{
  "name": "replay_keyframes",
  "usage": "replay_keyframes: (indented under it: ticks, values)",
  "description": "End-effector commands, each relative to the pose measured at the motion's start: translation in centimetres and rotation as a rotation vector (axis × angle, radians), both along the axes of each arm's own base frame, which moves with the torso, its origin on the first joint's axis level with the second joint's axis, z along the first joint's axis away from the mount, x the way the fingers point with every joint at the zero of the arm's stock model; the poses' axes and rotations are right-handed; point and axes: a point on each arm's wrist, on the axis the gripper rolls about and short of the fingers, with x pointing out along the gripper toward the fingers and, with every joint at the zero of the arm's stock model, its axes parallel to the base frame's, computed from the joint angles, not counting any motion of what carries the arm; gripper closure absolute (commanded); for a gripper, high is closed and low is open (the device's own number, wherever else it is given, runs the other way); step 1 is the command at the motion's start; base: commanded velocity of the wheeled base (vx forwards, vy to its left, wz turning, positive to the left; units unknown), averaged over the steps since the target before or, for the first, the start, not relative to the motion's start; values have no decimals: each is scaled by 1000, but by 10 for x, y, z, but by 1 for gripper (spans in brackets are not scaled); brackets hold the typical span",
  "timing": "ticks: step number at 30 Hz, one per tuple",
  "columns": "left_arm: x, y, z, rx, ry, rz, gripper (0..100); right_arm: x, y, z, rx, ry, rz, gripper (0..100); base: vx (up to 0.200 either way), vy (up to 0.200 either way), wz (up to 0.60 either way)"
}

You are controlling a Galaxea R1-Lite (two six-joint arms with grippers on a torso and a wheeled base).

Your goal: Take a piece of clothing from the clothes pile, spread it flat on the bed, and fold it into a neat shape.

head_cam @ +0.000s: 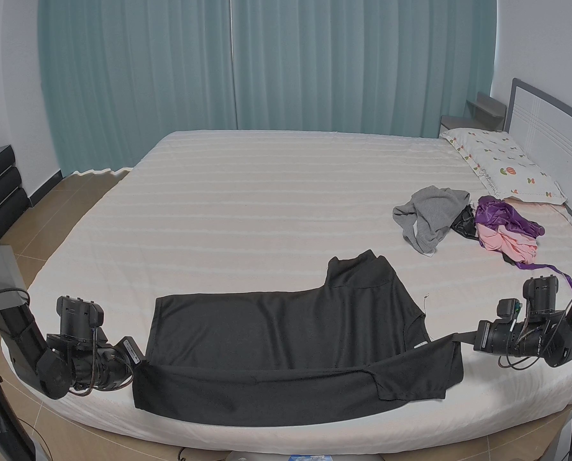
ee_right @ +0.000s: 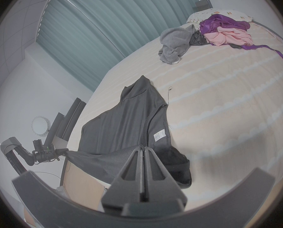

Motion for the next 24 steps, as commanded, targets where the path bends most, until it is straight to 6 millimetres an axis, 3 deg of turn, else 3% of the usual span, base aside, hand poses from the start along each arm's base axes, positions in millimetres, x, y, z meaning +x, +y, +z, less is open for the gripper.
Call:
replay_keyframes:
  ticks: [1, 13, 24]
  values:
    - [13, -1, -14, 3, 23, -1, 100, 14, 0, -15, 0, 32, -2, 100, 0, 0, 0]
    - [35, -1, -36, 57, 24, 43, 100, 48, 14, -23, -12, 52, 18, 100, 0, 0, 0]
    - [37, -2, -42, 64, 14, 44, 100, 61, 21, -30, -30, 75, 23, 100, 0, 0, 0]
